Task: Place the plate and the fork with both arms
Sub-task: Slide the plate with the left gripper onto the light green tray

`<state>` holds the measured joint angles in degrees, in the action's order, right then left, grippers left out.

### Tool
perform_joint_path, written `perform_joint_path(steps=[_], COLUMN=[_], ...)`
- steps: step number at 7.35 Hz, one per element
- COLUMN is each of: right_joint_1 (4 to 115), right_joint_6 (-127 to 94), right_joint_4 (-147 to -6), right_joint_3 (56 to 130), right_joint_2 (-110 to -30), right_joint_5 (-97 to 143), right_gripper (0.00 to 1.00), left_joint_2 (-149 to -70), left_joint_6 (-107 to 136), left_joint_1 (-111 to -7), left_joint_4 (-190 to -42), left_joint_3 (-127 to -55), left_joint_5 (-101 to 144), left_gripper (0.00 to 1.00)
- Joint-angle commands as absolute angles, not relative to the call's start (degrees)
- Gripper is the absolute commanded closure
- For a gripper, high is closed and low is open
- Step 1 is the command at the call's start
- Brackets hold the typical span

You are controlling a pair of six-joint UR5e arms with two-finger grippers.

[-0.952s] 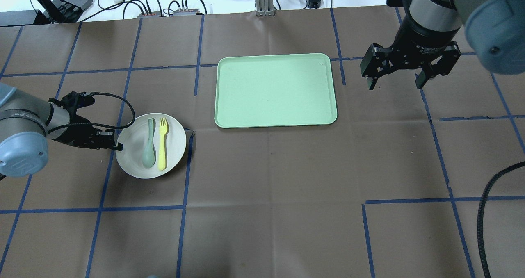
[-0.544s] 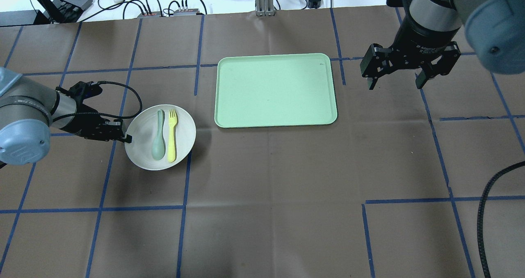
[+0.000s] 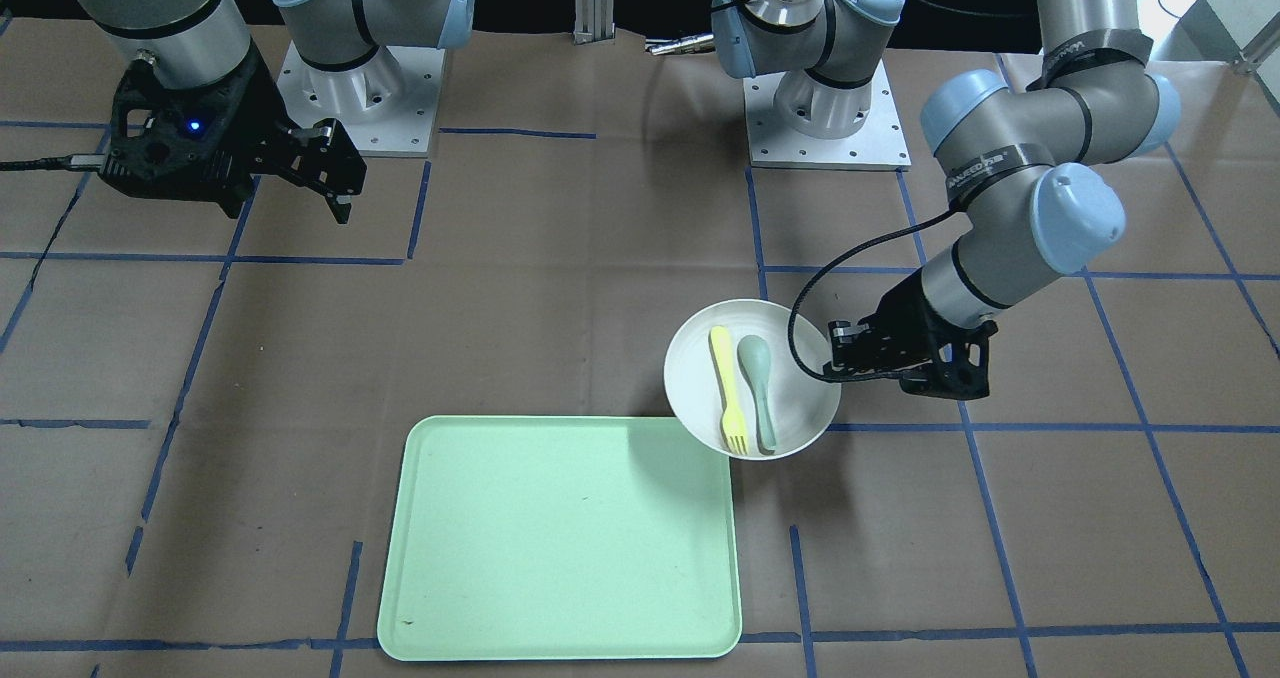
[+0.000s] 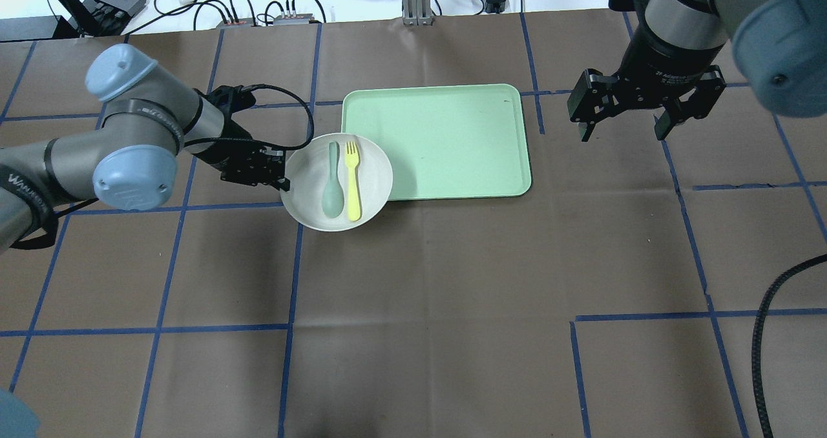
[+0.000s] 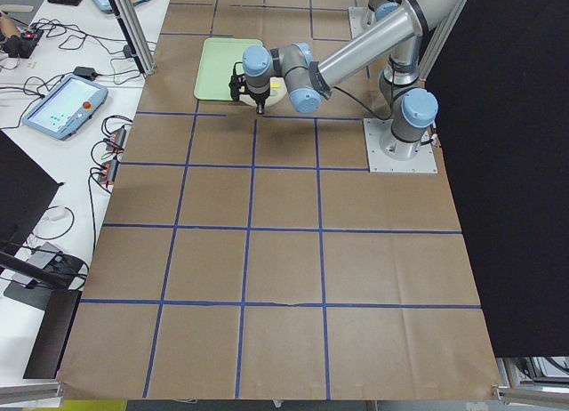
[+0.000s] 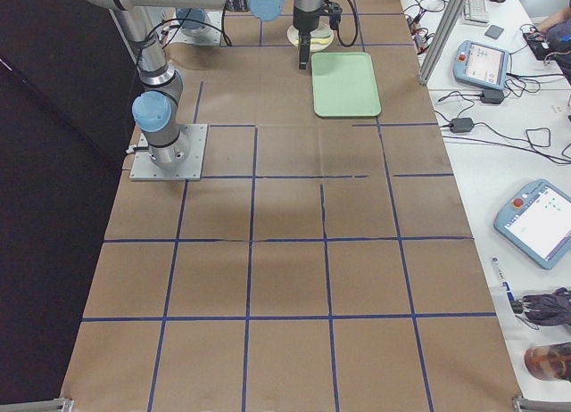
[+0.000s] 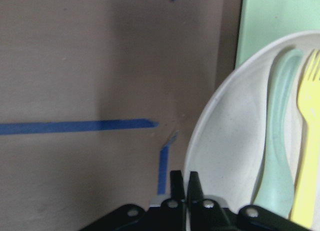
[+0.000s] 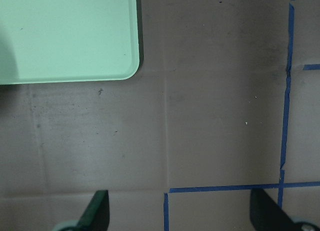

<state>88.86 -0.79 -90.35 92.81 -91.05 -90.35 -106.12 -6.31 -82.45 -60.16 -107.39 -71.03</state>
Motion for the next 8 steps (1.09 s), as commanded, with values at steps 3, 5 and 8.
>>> perform_joint_path(steps=[3,5,8], right_joint_1=[88.9,88.9,88.9], right_joint_6=[-0.8,-0.8,-0.7], right_joint_4=[-90.4,-90.4,-90.5], right_joint_3=[92.8,92.8,92.8], right_joint_2=[-91.1,-91.1,-91.0], right_joint_5=[-90.4,-90.4,-90.3], right_gripper=[0.0,0.0,0.0], left_joint_2=[-119.7,-123.3,-125.2], left_joint_6=[5.6,7.1,6.4], left_joint_1=[-93.1,-94.0,-94.6], left_joint_4=[-59.9,-55.5,-55.1], left_joint_3=[-92.7,-90.8,-87.9], left_joint_5=[-71.0,-69.0,-69.0], left_gripper=[1.0,1.0,1.0])
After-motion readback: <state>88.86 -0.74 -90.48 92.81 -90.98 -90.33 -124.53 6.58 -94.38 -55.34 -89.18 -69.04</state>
